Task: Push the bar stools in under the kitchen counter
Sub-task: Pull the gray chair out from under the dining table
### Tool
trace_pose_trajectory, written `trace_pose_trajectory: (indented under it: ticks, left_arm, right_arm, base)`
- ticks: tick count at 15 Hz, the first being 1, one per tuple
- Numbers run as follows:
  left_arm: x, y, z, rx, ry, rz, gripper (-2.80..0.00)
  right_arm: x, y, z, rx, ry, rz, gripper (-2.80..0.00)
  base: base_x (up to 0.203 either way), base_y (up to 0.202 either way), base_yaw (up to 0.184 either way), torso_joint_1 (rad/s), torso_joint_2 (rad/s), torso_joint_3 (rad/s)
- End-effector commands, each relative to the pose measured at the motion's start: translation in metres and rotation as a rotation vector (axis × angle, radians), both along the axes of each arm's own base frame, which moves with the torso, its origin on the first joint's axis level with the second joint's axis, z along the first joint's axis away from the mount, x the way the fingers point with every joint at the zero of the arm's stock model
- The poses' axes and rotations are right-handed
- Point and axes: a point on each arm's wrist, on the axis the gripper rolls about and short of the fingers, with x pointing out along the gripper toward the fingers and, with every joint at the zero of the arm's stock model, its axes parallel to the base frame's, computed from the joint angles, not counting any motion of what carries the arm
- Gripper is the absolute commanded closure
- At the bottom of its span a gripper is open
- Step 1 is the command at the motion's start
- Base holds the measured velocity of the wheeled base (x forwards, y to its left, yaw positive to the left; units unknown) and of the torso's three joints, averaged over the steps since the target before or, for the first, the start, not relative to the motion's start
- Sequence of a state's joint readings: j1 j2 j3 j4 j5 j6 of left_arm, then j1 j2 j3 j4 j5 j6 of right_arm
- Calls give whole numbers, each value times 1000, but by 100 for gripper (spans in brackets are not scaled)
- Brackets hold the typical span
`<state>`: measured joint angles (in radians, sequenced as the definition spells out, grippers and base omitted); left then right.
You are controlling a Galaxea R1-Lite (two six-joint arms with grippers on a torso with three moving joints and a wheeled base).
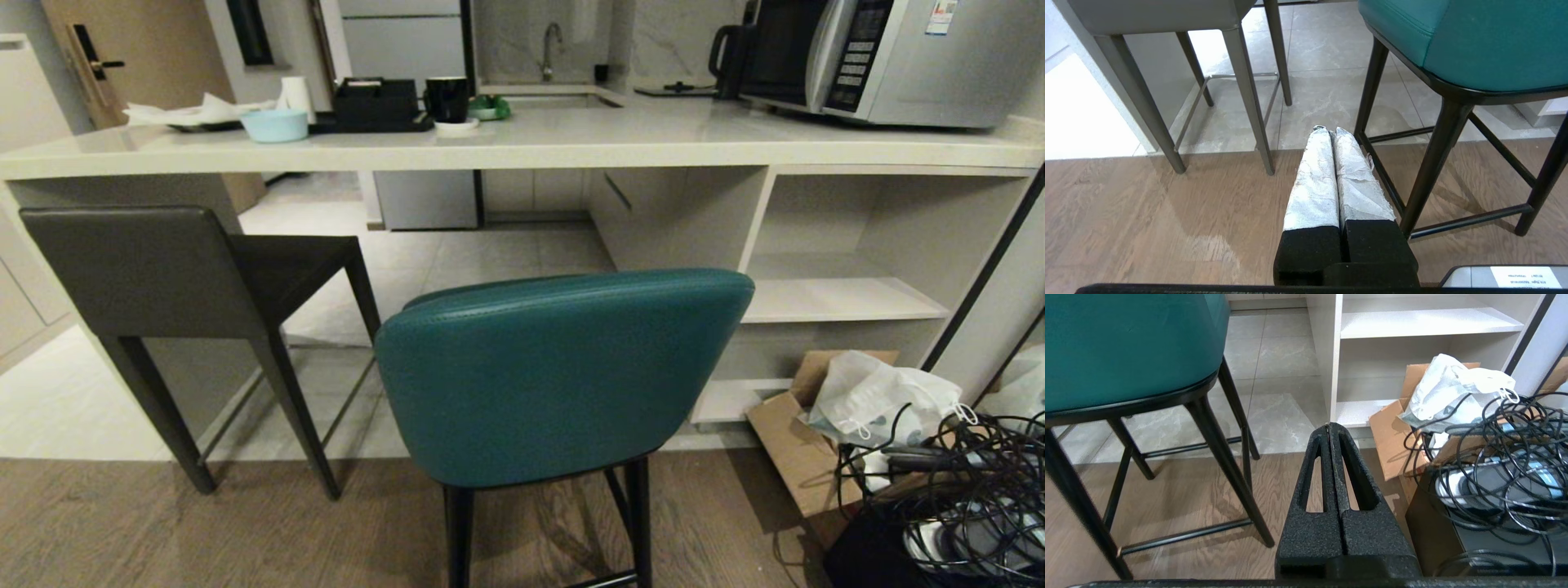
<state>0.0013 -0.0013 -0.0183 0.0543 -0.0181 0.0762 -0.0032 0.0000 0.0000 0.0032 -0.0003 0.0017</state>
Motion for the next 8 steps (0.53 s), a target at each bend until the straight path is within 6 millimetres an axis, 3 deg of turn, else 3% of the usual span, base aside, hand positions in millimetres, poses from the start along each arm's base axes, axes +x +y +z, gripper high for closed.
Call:
trace_pose_trajectory:
  ticks: [1, 6, 8]
  left_arm:
    - [0, 0, 0, 1, 1, 0, 0]
    - [0, 0, 0, -1, 1, 0, 0]
    - [0, 0, 0, -2, 2, 0, 0]
  right_arm:
    - [0, 0, 0, 0, -1, 0, 0]
    - [0, 0, 0, -2, -3, 0, 0]
    - [0, 0, 0, -2, -3, 0, 0]
  base:
    - [0, 0, 0, 0, 0, 0]
    - [0, 0, 0, 0, 0, 0]
    - [7, 83, -11, 0, 2, 1]
